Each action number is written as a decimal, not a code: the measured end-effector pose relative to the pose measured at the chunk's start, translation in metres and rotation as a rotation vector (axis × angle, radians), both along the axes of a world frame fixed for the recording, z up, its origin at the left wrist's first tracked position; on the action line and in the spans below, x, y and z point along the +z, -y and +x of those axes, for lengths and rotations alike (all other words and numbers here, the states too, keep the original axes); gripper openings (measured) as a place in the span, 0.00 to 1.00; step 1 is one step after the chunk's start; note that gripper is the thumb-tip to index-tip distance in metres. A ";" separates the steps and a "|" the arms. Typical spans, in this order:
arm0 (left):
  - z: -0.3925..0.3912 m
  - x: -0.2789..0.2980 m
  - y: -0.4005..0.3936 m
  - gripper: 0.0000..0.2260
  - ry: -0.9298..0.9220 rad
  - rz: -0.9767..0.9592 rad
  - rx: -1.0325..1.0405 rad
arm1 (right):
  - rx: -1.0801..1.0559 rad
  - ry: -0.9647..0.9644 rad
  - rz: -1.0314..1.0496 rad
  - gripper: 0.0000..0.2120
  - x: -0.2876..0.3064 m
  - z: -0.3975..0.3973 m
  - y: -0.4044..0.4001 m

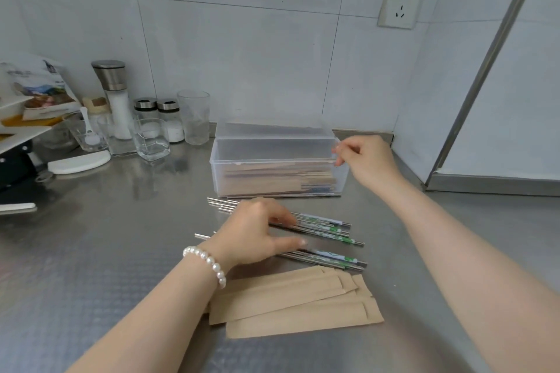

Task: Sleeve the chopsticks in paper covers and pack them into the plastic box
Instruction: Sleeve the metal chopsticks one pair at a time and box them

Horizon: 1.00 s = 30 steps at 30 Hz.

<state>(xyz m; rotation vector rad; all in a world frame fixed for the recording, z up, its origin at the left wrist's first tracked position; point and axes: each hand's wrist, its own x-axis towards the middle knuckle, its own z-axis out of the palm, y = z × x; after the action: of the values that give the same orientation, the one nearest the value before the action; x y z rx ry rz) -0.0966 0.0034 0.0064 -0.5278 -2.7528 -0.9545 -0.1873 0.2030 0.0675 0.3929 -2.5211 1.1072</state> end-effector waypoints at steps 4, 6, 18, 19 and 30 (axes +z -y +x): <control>0.007 0.007 -0.008 0.20 0.111 -0.079 -0.117 | 0.220 0.196 0.087 0.06 -0.020 0.025 0.000; 0.012 0.011 -0.011 0.20 0.138 -0.063 -0.154 | 0.266 0.247 0.080 0.05 -0.029 0.034 -0.003; 0.015 0.013 -0.017 0.16 0.291 -0.175 -0.183 | 0.379 0.516 0.446 0.10 -0.023 0.050 -0.025; 0.015 0.013 -0.017 0.15 0.291 -0.165 -0.185 | 0.381 0.514 0.442 0.11 -0.023 0.050 -0.025; 0.009 0.006 -0.014 0.14 0.209 -0.128 -0.204 | 0.348 0.540 0.412 0.06 -0.021 0.046 -0.035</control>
<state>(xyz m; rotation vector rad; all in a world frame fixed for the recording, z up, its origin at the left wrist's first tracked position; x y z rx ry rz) -0.0872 0.0176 0.0123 -0.7844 -3.0079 -0.9279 -0.1413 0.2377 0.0470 0.7499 -3.2704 0.8830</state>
